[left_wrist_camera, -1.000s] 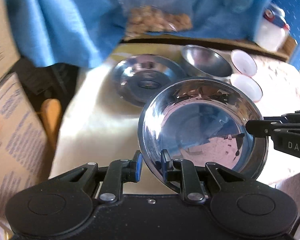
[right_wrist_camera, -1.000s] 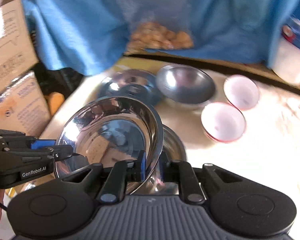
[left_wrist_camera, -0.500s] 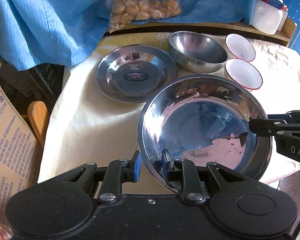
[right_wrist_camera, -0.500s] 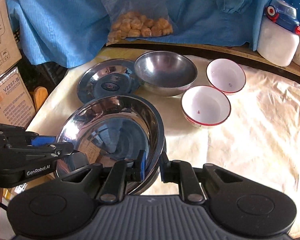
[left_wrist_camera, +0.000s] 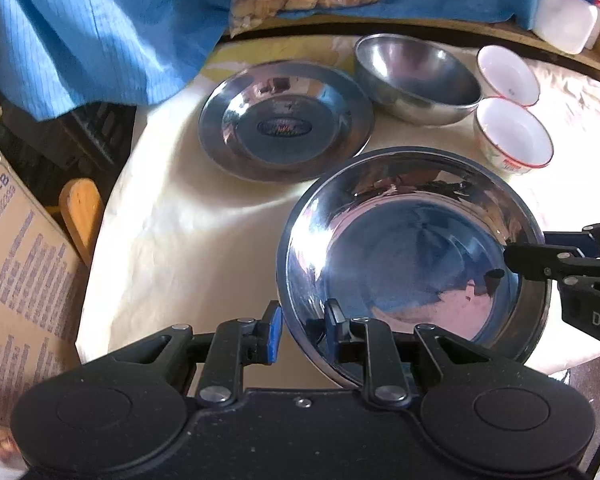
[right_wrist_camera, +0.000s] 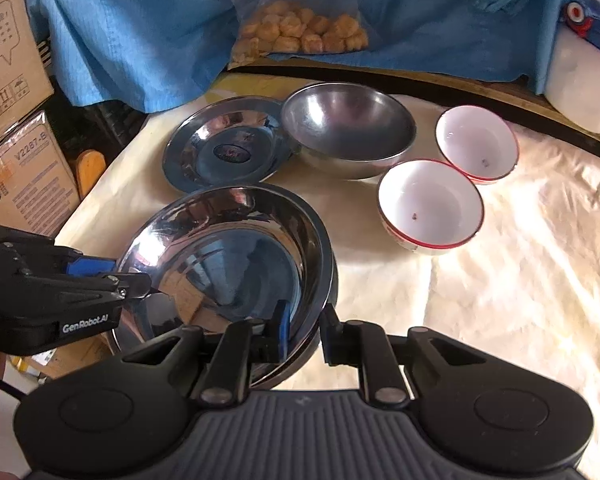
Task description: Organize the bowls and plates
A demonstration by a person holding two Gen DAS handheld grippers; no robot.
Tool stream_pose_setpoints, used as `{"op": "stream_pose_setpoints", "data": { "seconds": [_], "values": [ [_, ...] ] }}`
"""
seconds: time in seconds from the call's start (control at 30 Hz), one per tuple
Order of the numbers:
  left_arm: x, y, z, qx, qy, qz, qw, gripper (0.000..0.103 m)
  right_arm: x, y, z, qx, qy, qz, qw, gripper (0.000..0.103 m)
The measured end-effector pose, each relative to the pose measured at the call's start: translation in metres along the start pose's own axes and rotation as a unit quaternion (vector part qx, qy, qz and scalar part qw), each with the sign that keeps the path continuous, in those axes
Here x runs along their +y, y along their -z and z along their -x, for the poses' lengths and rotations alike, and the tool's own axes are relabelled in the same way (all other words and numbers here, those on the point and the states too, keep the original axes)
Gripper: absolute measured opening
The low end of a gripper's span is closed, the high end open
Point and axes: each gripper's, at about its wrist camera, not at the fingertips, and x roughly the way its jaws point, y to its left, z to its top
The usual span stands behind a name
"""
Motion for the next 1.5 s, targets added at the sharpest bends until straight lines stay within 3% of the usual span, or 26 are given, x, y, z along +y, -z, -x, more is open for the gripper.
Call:
{"op": "stream_pose_setpoints", "data": {
  "seconds": [0.33,0.6,0.67,0.8,0.93,1.13,1.5],
  "values": [
    [-0.012,-0.001,-0.004,-0.003,-0.019,-0.023,0.9995,0.024,-0.002,0.000,-0.005,0.003,-0.006,0.011,1.000,0.019],
    [0.005,0.000,0.000,-0.001,0.002,0.008,1.0000,0.024,-0.006,0.001,-0.006,-0.004,0.002,-0.004,1.000,0.025],
    [0.011,0.001,0.001,-0.006,0.012,0.016,0.9998,0.028,-0.007,0.002,-0.006,-0.006,0.005,-0.010,1.000,0.028],
    [0.026,0.001,0.005,-0.015,0.030,0.044,0.9985,0.049,-0.009,0.008,0.002,-0.018,0.017,-0.038,0.999,0.049],
    [0.044,0.004,0.013,-0.038,0.028,0.079,0.9957,0.086,-0.006,0.013,0.017,-0.045,0.012,-0.067,0.997,0.082],
    [0.073,-0.002,0.010,-0.052,0.020,0.099,0.9935,0.097,0.004,0.015,0.026,-0.073,0.018,-0.093,0.993,0.103],
    [0.120,-0.048,-0.025,-0.070,0.015,0.091,0.9933,0.102,0.015,-0.011,0.008,-0.105,-0.025,-0.157,0.982,0.103]
  ]
}}
